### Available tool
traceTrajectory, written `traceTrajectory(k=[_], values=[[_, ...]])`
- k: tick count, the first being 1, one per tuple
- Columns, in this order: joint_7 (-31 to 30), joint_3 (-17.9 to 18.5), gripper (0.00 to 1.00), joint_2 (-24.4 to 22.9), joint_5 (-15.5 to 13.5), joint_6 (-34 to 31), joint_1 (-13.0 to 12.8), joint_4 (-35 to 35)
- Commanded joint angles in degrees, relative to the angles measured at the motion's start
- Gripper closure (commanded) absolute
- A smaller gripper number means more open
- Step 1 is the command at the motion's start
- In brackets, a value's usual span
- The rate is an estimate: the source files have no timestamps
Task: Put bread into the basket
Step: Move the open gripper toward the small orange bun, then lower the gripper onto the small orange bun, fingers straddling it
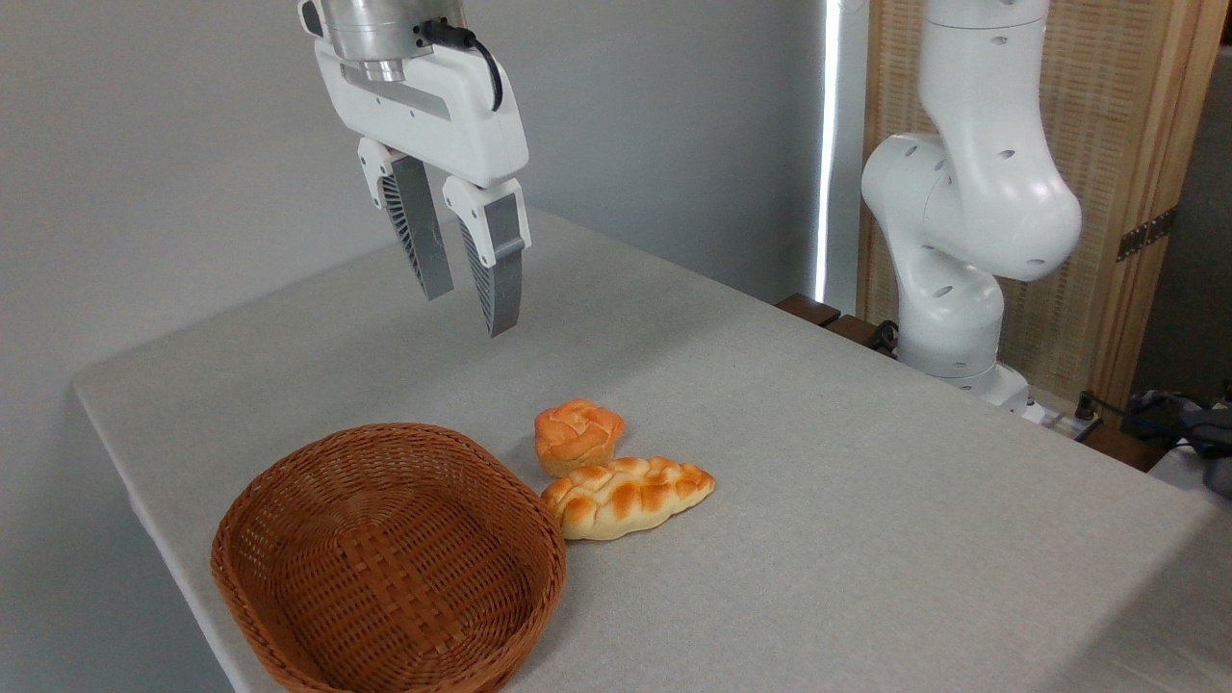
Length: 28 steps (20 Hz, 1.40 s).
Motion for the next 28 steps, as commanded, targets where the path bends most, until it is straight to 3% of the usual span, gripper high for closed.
traceTrajectory(k=[1, 13, 17, 19, 22, 28], values=[[-0.24, 1.14, 0.0, -0.51, -0.18, -0.71, -0.2, -0.49], [0.1, 0.96, 0.0, -1.12, -0.53, -0.54, 0.77, -0.94], [3.53, 0.61, 0.0, -6.91, -1.06, 3.67, 0.77, -9.71], [3.71, -1.75, 0.0, -10.43, -1.23, 7.01, 0.77, -15.86], [4.32, -2.55, 0.0, -14.47, -1.23, 11.22, -0.19, -23.68], [14.77, -4.48, 0.0, -15.98, -1.14, 17.03, -1.69, -33.45]])
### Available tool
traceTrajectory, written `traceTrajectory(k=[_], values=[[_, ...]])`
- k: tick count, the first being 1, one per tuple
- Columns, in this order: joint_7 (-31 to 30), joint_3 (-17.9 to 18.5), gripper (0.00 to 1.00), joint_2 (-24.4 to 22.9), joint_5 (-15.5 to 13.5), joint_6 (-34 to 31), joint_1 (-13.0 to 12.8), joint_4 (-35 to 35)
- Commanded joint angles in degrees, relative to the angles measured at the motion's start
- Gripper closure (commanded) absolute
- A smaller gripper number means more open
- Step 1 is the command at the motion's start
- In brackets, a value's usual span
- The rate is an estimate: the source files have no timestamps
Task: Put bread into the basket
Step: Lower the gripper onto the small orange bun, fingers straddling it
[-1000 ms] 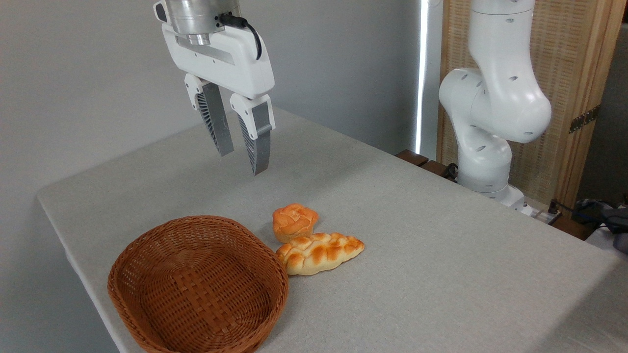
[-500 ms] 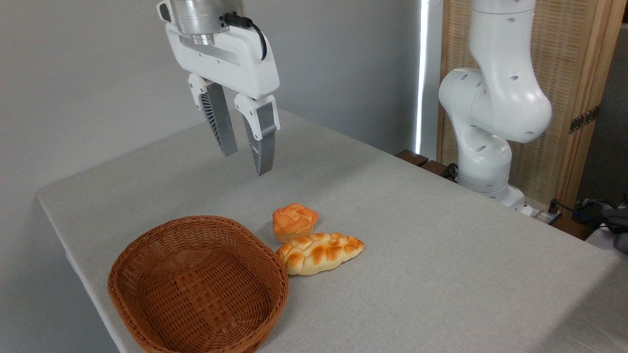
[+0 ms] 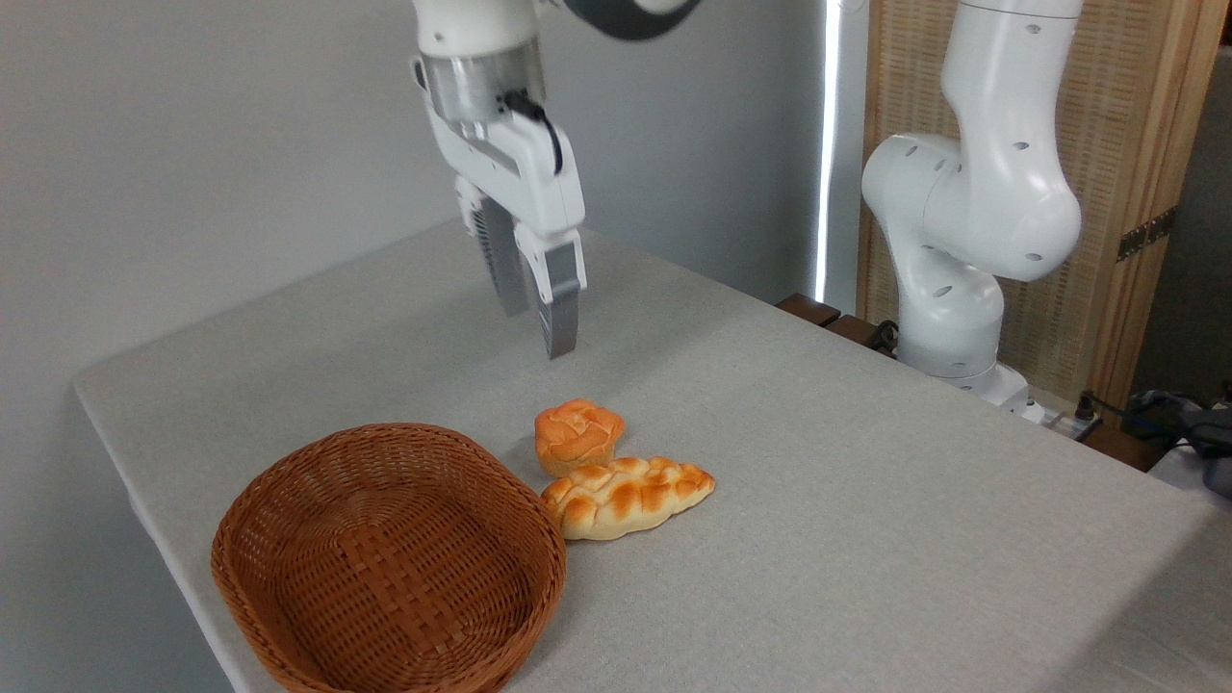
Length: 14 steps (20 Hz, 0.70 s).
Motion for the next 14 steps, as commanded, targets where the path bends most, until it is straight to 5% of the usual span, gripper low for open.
traceTrajectory(k=[1, 8, 14], values=[[6.24, 0.2, 0.0, -2.11, -0.64, 4.34, -0.82, -6.41], [7.12, 0.91, 0.0, -1.5, -0.11, 14.97, -0.74, -13.08], [7.21, 0.91, 0.0, -0.53, -0.11, 16.47, -0.74, -15.02]])
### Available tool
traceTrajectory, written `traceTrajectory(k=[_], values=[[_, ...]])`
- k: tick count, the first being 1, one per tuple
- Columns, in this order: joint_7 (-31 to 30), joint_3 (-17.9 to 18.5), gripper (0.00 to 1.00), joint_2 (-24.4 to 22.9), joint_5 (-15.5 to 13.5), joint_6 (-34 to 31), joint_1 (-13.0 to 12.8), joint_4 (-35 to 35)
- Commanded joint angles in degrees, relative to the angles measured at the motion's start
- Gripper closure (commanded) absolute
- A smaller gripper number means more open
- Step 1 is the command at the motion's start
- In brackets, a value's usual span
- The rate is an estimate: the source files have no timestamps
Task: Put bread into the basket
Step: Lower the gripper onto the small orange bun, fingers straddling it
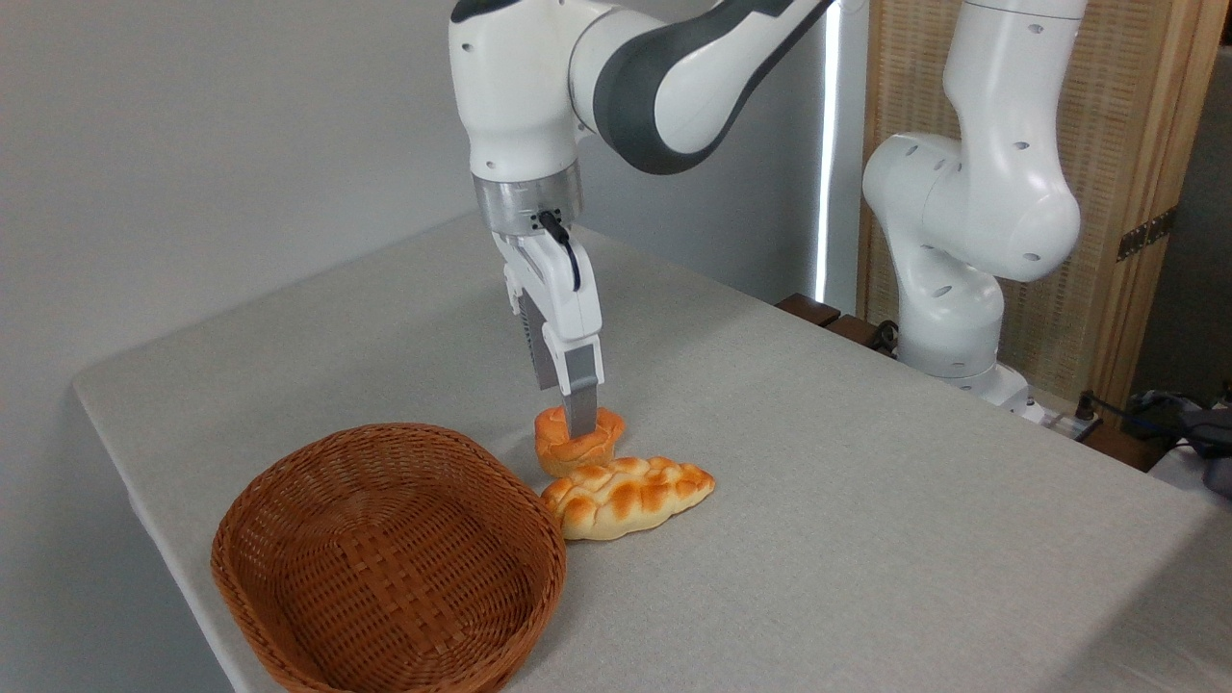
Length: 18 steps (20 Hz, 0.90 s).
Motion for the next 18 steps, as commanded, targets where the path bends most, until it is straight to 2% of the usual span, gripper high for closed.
traceTrajectory(k=[1, 13, 15, 16, 17, 18], values=[[1.34, 0.53, 0.0, -0.13, -0.12, 2.52, -0.23, -1.87], [4.85, 0.52, 0.02, 1.02, -0.03, 7.0, -0.23, -4.69], [6.52, 0.44, 0.25, 1.02, -0.03, 7.0, -0.23, -4.69], [7.14, 0.44, 0.3, 1.02, -0.12, 7.0, -0.23, -4.69], [8.45, 0.44, 0.39, 1.02, -0.12, 6.92, -0.23, -4.69], [8.9, 0.44, 0.42, 1.02, -0.12, 6.92, -0.23, -4.69]])
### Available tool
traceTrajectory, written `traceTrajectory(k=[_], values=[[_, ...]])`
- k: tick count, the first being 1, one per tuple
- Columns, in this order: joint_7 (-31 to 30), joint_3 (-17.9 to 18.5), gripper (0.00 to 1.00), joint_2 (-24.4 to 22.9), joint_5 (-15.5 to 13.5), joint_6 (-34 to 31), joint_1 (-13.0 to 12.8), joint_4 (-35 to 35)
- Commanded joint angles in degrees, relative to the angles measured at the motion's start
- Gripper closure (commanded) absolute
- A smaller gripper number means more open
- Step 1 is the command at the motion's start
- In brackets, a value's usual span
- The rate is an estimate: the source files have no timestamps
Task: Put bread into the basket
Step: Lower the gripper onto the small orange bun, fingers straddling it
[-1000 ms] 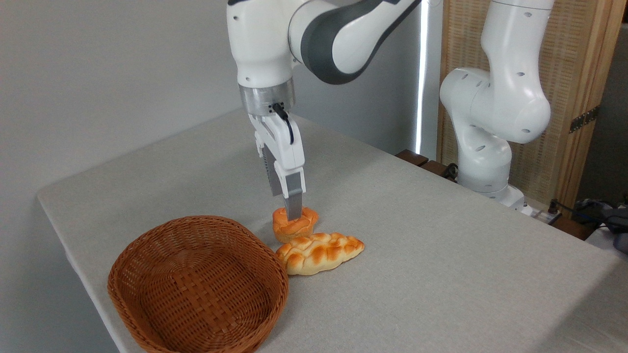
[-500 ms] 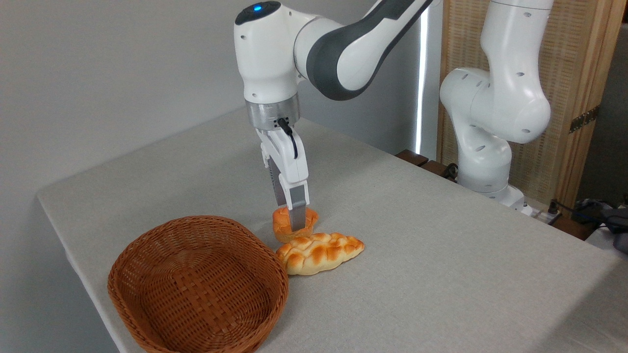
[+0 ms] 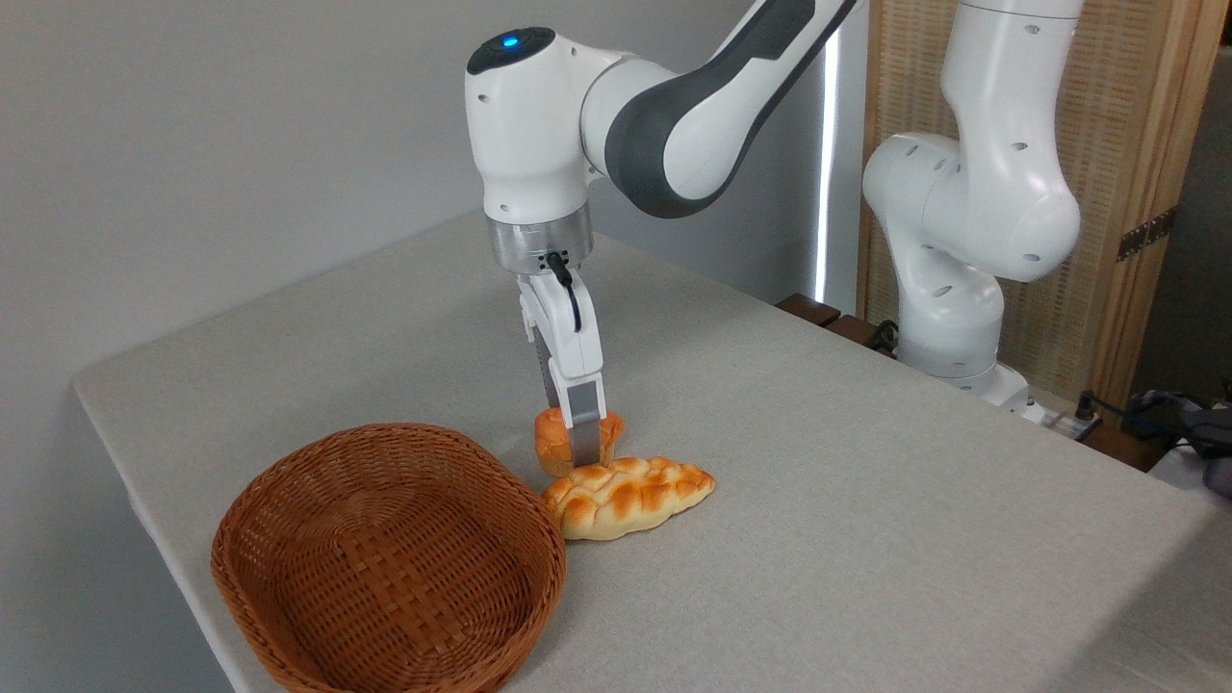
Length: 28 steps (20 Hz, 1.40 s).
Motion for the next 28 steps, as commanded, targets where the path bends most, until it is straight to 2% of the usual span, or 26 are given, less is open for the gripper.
traceTrajectory(k=[1, 4, 22, 25, 28], values=[[3.92, 0.44, 0.47, -0.52, -0.12, 1.34, -0.21, -0.69], [3.92, 0.44, 0.53, -0.52, -0.12, 1.25, -0.21, -0.69], [4.1, 0.44, 0.54, -0.69, -0.21, 0.46, -0.21, -0.51], [4.1, 0.44, 0.61, -0.96, -0.21, -1.99, -0.21, -0.25], [3.4, 0.44, 0.61, -1.22, -0.64, -2.88, -0.21, 0.1]])
